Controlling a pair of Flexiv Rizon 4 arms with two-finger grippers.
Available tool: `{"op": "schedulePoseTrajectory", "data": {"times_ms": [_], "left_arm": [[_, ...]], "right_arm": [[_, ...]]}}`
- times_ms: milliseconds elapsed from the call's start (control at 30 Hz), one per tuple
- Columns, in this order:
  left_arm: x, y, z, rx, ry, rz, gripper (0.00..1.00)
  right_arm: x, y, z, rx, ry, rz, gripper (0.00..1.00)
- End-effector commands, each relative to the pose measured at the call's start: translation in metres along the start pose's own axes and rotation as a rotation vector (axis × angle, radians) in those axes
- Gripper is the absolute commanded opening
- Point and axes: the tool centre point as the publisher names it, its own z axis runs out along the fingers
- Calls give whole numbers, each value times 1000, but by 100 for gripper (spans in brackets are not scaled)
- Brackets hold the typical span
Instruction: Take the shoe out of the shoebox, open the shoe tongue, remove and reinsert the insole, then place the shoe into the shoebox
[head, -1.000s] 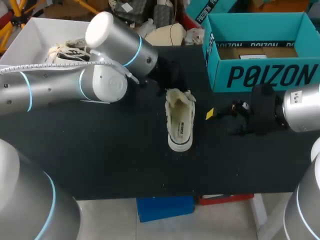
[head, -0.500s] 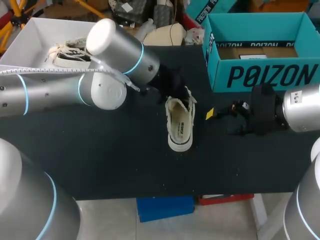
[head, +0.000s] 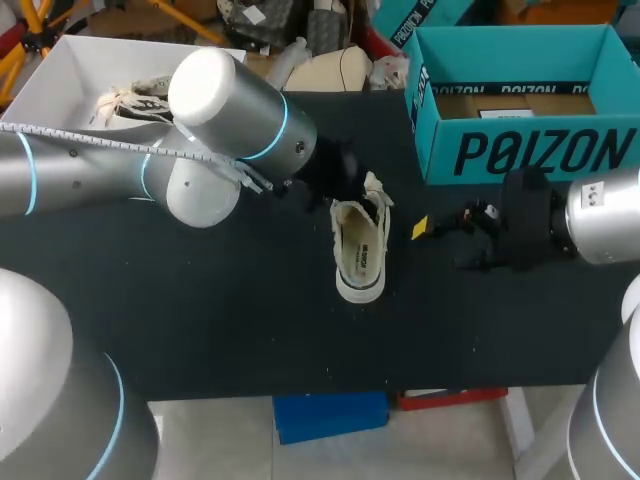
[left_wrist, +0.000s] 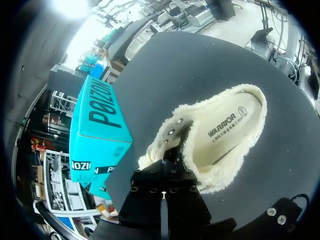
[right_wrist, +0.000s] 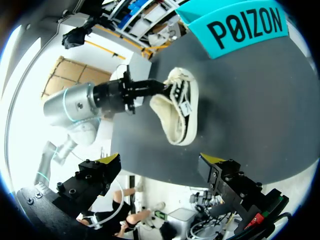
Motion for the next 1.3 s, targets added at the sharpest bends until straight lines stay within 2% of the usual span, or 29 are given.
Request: {"op": "schedulePoseTrajectory", "data": {"times_ms": [33, 200, 567, 700, 833, 1033, 1100, 1167, 1233, 1300], "left_arm": [[8, 5, -31, -43, 10, -6, 0], [16, 5, -30, -36, 21, -16, 0], [37, -8, 0, 8, 75, 3, 0], [37, -14, -1, 22, 80, 10, 0], [28, -15, -19, 22, 68, 13, 0], [24, -23, -68, 76, 44, -151, 0], [29, -29, -87, 133, 56, -312, 0], [38, -27, -104, 119, 121, -374, 0], [48, -26, -119, 120, 162, -458, 11], [57, -25, -134, 127, 173, -540, 6]], "right_arm": [[0, 0, -2, 2, 0, 0, 100], [0, 0, -2, 2, 0, 0, 100], [0, 0, -2, 2, 0, 0, 100], [0, 0, -2, 2, 0, 0, 100], [0, 0, -2, 2, 0, 0, 100], [0, 0, -2, 2, 0, 0, 100], [0, 0, -2, 2, 0, 0, 100], [0, 0, -2, 2, 0, 0, 100], [0, 0, -2, 2, 0, 0, 100], [0, 0, -2, 2, 0, 0, 100]]}}
